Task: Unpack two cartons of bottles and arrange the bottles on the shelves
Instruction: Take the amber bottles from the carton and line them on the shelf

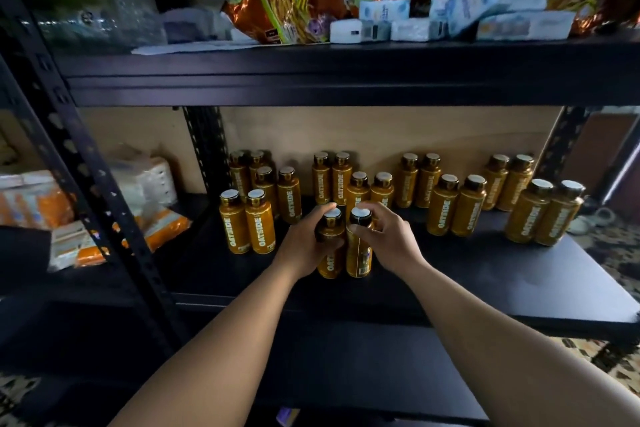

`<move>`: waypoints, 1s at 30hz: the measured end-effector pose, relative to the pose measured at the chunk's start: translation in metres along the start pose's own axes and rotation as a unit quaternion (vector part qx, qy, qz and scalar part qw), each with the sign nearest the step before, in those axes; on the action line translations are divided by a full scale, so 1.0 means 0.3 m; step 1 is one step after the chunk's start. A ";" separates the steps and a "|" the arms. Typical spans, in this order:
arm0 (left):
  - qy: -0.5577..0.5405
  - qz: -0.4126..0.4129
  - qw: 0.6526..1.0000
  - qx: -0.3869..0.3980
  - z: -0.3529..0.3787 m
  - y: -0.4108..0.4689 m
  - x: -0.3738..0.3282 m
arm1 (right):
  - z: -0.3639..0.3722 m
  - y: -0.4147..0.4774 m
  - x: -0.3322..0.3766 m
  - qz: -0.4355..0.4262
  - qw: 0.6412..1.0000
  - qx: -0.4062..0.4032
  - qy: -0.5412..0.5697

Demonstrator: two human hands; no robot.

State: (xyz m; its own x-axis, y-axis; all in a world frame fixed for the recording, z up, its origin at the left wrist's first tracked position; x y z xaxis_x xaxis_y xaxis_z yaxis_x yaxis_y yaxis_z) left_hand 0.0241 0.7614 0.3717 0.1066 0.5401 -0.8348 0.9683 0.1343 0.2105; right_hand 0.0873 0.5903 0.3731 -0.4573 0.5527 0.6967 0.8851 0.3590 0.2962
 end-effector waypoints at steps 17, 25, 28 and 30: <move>0.032 0.015 0.999 -0.010 -0.014 0.068 0.009 | 0.001 0.093 -0.015 -0.038 0.999 -0.003 -0.029; 0.043 0.034 0.998 -0.003 -0.005 0.069 -0.005 | -0.006 0.094 -0.020 -0.027 0.999 -0.005 -0.041; 0.044 0.027 0.999 0.002 -0.008 0.070 -0.004 | -0.011 0.088 -0.024 -0.020 0.999 0.007 -0.042; 0.044 0.023 0.999 0.004 -0.009 0.069 -0.003 | -0.015 0.088 -0.018 -0.026 0.998 0.008 -0.051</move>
State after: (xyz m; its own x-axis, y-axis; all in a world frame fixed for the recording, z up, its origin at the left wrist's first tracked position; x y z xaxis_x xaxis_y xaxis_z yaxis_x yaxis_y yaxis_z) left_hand 0.0436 0.7659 0.3781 0.1313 0.6167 -0.7762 0.9647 0.1009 0.2434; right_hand 0.1135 0.5934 0.3802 -0.5090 0.6062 0.6111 0.8592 0.4007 0.3181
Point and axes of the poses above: each hand's wrist, its own y-axis towards the middle knuckle, its own z-axis out of the palm, x = y × z, the point moved 7 cm from there along y, towards the middle knuckle, and after that the axes turned 9 degrees about -y, right-handed, at the moved point
